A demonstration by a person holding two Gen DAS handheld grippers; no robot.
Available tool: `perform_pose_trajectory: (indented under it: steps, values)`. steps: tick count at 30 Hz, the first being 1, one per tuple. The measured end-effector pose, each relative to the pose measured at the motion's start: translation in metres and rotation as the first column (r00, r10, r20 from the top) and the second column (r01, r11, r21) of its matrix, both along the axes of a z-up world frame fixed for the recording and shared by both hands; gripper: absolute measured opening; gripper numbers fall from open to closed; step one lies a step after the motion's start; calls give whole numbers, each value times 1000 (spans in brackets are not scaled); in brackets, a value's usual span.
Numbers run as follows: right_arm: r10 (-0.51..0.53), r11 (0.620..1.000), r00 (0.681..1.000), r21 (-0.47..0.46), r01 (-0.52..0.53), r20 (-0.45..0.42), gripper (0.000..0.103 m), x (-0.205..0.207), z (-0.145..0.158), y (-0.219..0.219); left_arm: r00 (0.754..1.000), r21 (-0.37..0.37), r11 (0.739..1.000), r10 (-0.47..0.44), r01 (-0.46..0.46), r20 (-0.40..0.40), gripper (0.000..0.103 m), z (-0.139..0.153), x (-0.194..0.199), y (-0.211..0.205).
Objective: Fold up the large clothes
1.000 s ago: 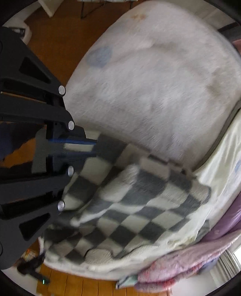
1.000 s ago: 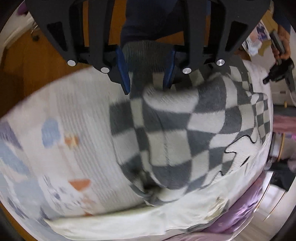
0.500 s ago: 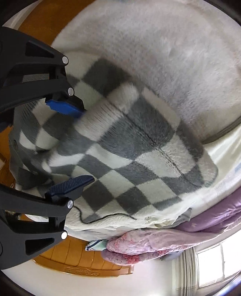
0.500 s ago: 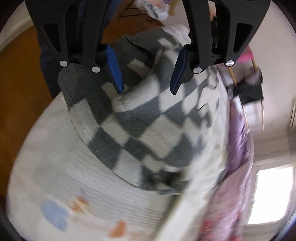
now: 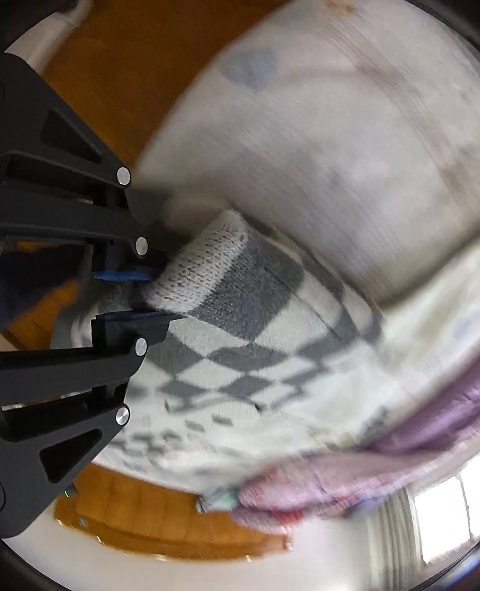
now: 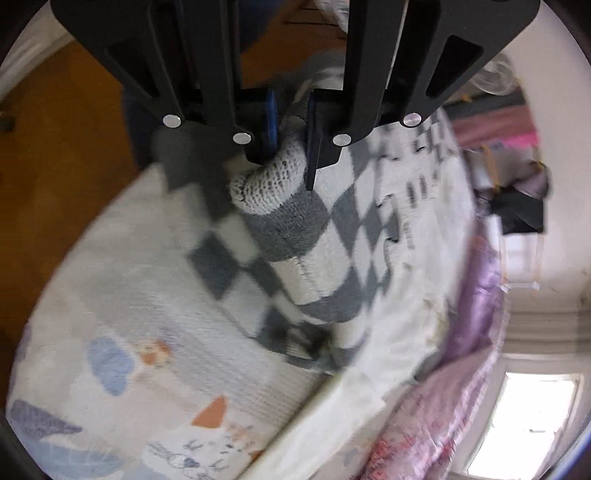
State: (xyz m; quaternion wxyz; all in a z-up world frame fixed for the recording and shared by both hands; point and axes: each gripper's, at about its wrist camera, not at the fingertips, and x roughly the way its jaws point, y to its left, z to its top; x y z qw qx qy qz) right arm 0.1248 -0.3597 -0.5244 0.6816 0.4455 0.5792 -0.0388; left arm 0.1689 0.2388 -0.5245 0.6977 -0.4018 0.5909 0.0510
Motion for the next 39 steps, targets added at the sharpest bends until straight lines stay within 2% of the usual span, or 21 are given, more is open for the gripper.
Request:
perform_pose_trajectory:
  steps: [2, 5, 8, 12, 13, 14, 15, 16, 17, 19, 22, 23, 24, 26, 27, 29, 30, 33, 35, 36, 39]
  values:
    - [35, 998, 998, -47, -38, -54, 10, -6, -20, 1, 998, -18, 1000, 16, -17, -57, 11, -23, -17, -1]
    - [100, 984, 988, -137, -117, -121, 11, -4, -50, 15, 991, 5, 1000, 3, -2, -136, 11, -64, -27, -10]
    - [130, 967, 977, -194, -163, -172, 12, 7, -84, 26, 981, -26, 997, 72, -77, -179, 15, -95, -26, -9]
    - [132, 964, 967, -199, -176, -217, 16, 17, -80, 30, 980, -37, 998, 51, -59, -194, 23, -101, -18, -6]
    - [137, 964, 965, -194, -182, -225, 17, 19, -74, 30, 982, -45, 998, 40, -48, -183, 31, -97, -19, -6]
    - [154, 959, 960, -200, -202, -233, 18, 21, -63, 32, 983, -41, 998, 34, -42, -182, 50, -94, -16, -6]
    - [171, 952, 956, -211, -223, -240, 18, 23, -54, 35, 984, -35, 999, 31, -38, -173, 58, -90, -17, -5]
    - [198, 940, 948, -227, -256, -249, 19, 30, -43, 41, 987, -37, 999, 31, -37, -156, 64, -85, -20, -4]
    - [239, 917, 935, -257, -306, -261, 19, 38, -29, 50, 989, -37, 999, 34, -40, -144, 64, -81, -21, -4]
    - [316, 860, 907, -321, -397, -277, 21, 51, -11, 71, 990, -33, 997, 61, -66, -129, 70, -74, -30, -1]
    - [428, 735, 844, -420, -533, -322, 21, 81, 11, 118, 984, -69, 986, 144, -152, -107, 73, -73, -47, 7]
    - [438, 680, 818, -458, -573, -373, 23, 90, 16, 133, 979, -78, 981, 165, -175, -116, 74, -75, -52, 7]
    - [432, 667, 811, -466, -582, -395, 26, 89, 18, 136, 972, -82, 975, 192, -204, -137, 74, -78, -57, 8]
    - [417, 692, 801, -421, -586, -430, 42, 80, 17, 132, 959, -88, 963, 238, -253, -157, 74, -80, -65, 8]
    - [413, 698, 792, -403, -592, -448, 42, 75, 14, 129, 955, -90, 960, 250, -267, -162, 74, -80, -68, 10]
    - [389, 659, 760, -420, -625, -521, 42, 62, 13, 107, 954, -93, 959, 251, -269, -166, 74, -81, -71, 8]
    - [376, 650, 758, -431, -626, -533, 42, 60, 16, 96, 956, -93, 961, 244, -261, -164, 74, -81, -71, 7]
    - [387, 635, 772, -461, -620, -505, 42, 62, 37, 79, 958, -83, 962, 247, -261, -149, 76, -82, -68, 4]
    - [471, 649, 789, -451, -613, -394, 41, 83, 49, 92, 951, -88, 954, 270, -285, -150, 79, -84, -66, 2]
    - [505, 648, 786, -445, -618, -356, 38, 95, 51, 100, 947, -89, 950, 282, -298, -153, 79, -86, -65, 0]
    - [619, 667, 757, -369, -648, -210, 18, 146, 43, 154, 941, -93, 944, 299, -315, -159, 79, -89, -69, 3]
